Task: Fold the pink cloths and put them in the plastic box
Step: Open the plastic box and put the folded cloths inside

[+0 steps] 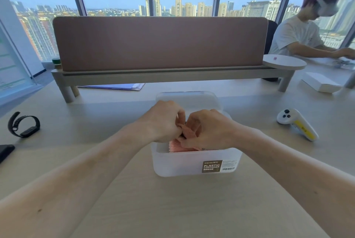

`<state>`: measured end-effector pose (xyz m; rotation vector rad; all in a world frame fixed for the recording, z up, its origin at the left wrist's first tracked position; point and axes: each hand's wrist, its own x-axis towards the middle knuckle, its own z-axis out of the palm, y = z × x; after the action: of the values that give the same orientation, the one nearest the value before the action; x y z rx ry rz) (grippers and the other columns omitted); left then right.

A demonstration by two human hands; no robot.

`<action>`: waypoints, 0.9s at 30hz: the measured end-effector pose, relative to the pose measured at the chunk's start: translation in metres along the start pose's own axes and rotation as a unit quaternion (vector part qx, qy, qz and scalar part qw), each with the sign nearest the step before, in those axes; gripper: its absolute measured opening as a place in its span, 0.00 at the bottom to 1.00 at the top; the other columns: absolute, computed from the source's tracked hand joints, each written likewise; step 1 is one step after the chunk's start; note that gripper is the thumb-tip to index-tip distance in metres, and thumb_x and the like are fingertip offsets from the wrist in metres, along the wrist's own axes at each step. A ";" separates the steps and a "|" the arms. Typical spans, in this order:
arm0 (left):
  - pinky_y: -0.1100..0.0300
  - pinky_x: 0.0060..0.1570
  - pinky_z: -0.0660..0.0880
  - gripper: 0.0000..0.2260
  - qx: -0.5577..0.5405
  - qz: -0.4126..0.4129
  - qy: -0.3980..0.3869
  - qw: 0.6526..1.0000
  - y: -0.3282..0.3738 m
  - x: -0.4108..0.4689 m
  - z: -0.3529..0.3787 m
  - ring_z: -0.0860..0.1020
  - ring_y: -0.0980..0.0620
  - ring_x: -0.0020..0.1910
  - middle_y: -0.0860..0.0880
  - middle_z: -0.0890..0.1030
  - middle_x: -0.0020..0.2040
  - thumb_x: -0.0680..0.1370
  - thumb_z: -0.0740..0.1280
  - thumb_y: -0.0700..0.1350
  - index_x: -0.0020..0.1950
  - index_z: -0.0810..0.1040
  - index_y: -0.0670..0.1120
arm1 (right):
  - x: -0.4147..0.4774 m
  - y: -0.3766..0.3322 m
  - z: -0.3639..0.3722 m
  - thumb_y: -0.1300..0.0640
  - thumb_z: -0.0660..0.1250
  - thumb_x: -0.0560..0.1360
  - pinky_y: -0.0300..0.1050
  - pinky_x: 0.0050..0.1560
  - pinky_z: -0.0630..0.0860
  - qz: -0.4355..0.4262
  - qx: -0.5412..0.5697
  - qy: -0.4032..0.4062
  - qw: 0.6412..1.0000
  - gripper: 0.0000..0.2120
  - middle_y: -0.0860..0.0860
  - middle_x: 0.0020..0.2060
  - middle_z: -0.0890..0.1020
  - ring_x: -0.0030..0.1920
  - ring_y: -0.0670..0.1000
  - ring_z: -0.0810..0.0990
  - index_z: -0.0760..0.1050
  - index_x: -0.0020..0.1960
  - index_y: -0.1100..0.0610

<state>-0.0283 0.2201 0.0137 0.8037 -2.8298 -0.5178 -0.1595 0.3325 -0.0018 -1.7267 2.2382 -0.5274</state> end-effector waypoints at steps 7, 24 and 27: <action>0.67 0.33 0.71 0.05 -0.029 0.014 0.023 0.999 -0.007 -0.004 -0.003 0.79 0.59 0.37 0.51 0.84 0.46 0.72 0.73 0.42 0.45 0.82 0.50 | -0.005 0.018 -0.019 0.52 0.71 0.72 0.50 0.43 0.79 -0.057 -0.109 0.065 0.990 0.09 0.44 0.38 0.79 0.44 0.53 0.80 0.71 0.39 0.45; 0.63 0.41 0.75 0.12 -0.002 0.002 -0.129 0.992 -0.010 -0.008 0.000 0.79 0.63 0.41 0.58 0.82 0.50 0.70 0.77 0.52 0.52 0.82 0.57 | -0.024 0.055 -0.016 0.59 0.76 0.72 0.40 0.44 0.80 -0.158 -0.062 0.047 0.984 0.10 0.40 0.44 0.83 0.43 0.43 0.82 0.85 0.50 0.47; 0.60 0.43 0.77 0.10 -0.066 -0.023 -0.106 0.992 -0.009 -0.005 -0.008 0.82 0.61 0.36 0.57 0.84 0.47 0.74 0.74 0.58 0.50 0.82 0.55 | -0.021 0.054 -0.025 0.51 0.77 0.73 0.30 0.47 0.77 -0.077 0.024 -0.071 0.994 0.10 0.39 0.46 0.86 0.49 0.39 0.83 0.86 0.54 0.46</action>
<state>-0.0178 0.2130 0.0174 0.8354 -2.9333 -0.8341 -0.2116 0.3685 -0.0032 -1.8602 1.9908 -0.4697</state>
